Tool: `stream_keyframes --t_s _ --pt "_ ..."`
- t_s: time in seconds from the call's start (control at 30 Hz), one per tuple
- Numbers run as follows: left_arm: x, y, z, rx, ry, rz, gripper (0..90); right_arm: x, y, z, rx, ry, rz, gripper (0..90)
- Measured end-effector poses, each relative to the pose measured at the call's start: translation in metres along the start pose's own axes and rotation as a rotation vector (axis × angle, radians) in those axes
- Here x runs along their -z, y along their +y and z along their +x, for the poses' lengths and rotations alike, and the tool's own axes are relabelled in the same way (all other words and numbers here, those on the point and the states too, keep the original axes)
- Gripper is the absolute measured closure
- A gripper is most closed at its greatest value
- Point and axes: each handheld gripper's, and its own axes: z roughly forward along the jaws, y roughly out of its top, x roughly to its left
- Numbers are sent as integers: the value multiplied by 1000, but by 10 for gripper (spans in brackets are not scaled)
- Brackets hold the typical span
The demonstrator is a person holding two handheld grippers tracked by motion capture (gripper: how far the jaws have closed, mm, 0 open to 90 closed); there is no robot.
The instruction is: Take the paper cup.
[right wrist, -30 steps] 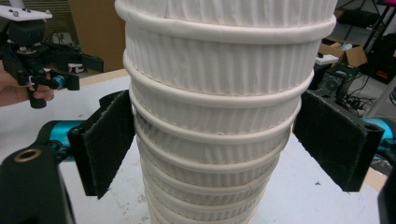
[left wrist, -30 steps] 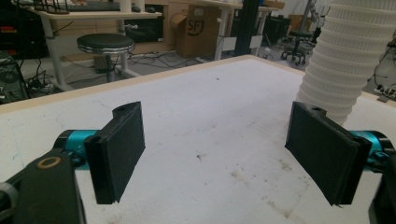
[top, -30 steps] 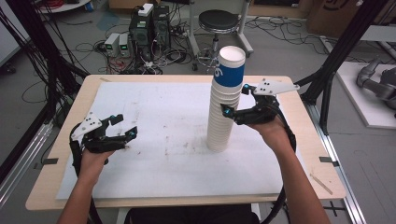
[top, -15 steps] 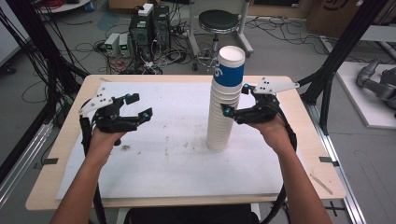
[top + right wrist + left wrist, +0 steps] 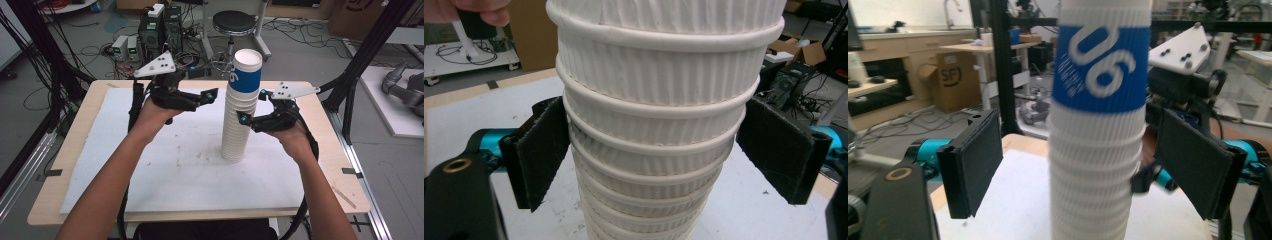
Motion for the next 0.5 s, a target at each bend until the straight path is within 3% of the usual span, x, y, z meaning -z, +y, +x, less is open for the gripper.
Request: stream_keyframes --t_s 0.33,0.5 --pt "-37 15 -6 -1 -58 16 191 0 2 0 5 4 10 145" --pt "-51 21 -10 -18 -45 39 189 -1 2 0 7 7 12 145"
